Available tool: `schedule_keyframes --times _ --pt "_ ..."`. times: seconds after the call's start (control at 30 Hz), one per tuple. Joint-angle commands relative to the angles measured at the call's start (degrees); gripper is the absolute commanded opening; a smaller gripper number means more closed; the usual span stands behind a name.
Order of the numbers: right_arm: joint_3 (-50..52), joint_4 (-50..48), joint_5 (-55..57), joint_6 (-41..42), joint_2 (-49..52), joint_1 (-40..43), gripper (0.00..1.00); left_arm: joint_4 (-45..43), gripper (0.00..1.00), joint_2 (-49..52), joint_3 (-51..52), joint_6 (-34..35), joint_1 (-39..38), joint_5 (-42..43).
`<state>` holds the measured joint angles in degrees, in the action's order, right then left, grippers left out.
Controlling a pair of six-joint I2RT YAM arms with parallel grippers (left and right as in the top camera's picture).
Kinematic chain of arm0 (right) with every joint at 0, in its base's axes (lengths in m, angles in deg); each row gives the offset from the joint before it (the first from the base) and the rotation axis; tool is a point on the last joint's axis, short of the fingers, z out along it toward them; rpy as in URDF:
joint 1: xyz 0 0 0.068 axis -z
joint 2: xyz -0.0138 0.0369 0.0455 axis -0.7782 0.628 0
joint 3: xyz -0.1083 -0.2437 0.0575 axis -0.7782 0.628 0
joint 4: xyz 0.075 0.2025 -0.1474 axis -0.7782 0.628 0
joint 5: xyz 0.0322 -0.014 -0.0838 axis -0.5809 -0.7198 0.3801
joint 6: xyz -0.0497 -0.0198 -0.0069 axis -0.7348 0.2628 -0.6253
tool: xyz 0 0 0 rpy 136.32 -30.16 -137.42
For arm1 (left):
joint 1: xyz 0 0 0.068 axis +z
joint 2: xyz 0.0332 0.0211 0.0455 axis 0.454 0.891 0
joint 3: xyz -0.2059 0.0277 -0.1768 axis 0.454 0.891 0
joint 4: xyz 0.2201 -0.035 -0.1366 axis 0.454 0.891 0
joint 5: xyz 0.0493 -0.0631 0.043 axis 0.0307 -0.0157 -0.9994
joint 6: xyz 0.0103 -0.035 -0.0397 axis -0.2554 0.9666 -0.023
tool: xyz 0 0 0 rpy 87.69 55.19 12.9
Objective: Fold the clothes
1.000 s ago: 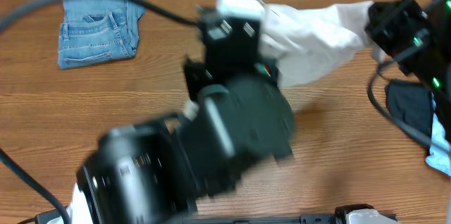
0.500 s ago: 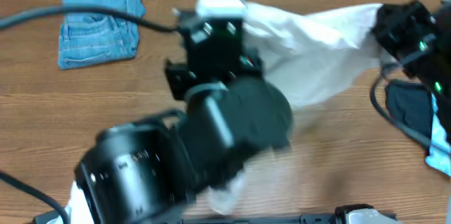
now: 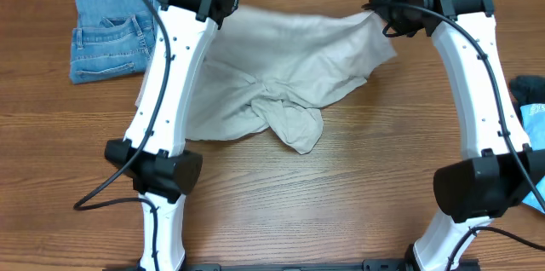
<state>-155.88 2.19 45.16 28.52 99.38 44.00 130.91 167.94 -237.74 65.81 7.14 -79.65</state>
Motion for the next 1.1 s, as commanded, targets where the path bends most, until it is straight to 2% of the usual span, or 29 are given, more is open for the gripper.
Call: schedule_keyframes --times 0.0,0.13,0.2,0.27,0.33,0.43,0.5,0.6,0.73,0.8,0.87,0.97,1.03,1.07 --pt "-0.70 1.38 0.72 -5.05 -0.37 0.35 1.00 2.40 0.91 1.36 -0.61 -1.25 -0.02 0.02" --pt "-0.70 8.13 0.63 -5.01 -5.05 0.39 1.00 8.24 1.00 -3.50 -0.61 -1.03 -0.02 5.25" --pt "-0.70 18.64 -0.02 -5.01 -7.13 0.28 1.00 14.45 1.00 -7.08 -0.37 -1.03 0.04 8.00" --pt "-0.66 24.87 -0.83 -5.05 -7.13 0.28 1.00 14.43 1.00 -8.46 -0.04 -2.27 0.07 12.79" --pt "-0.57 30.80 -0.83 -5.03 -7.39 0.28 0.98 14.45 1.00 -8.48 0.24 -2.51 0.24 13.49" --pt "0.07 32.04 -1.03 -5.18 -10.54 -1.46 0.97 14.45 1.00 -10.38 0.37 -0.39 0.87 12.55" --pt "0.07 32.02 -0.63 -5.16 -13.77 -4.92 0.97 14.43 1.00 -15.37 0.37 0.94 0.57 10.27" --pt "0.09 32.04 3.80 -3.28 -17.40 -13.07 1.00 14.45 1.00 -25.92 0.76 -0.57 -0.15 15.04" --pt "1.66 32.04 7.39 -2.03 -18.27 -20.68 1.00 14.43 1.00 -39.39 1.36 -0.76 -4.22 13.09" --pt "5.44 32.04 8.35 0.13 -18.60 -21.73 1.00 14.43 1.00 -44.09 6.03 -0.72 -4.17 13.25" --pt "8.09 32.04 13.49 3.91 -21.00 -21.73 1.00 14.43 1.00 -50.18 16.50 2.97 -4.17 9.81" --pt "8.11 32.04 13.92 3.89 -27.89 -21.73 1.00 14.23 1.00 -58.34 28.96 7.82 -4.17 9.03" --pt "8.17 32.04 16.41 5.75 -33.31 -21.73 1.00 11.10 1.00 -64.08 37.18 8.92 -4.17 8.37" --pt "8.59 32.02 19.26 8.85 -36.24 -21.73 1.00 6.60 1.00 -67.91 43.98 8.92 -4.17 9.49"
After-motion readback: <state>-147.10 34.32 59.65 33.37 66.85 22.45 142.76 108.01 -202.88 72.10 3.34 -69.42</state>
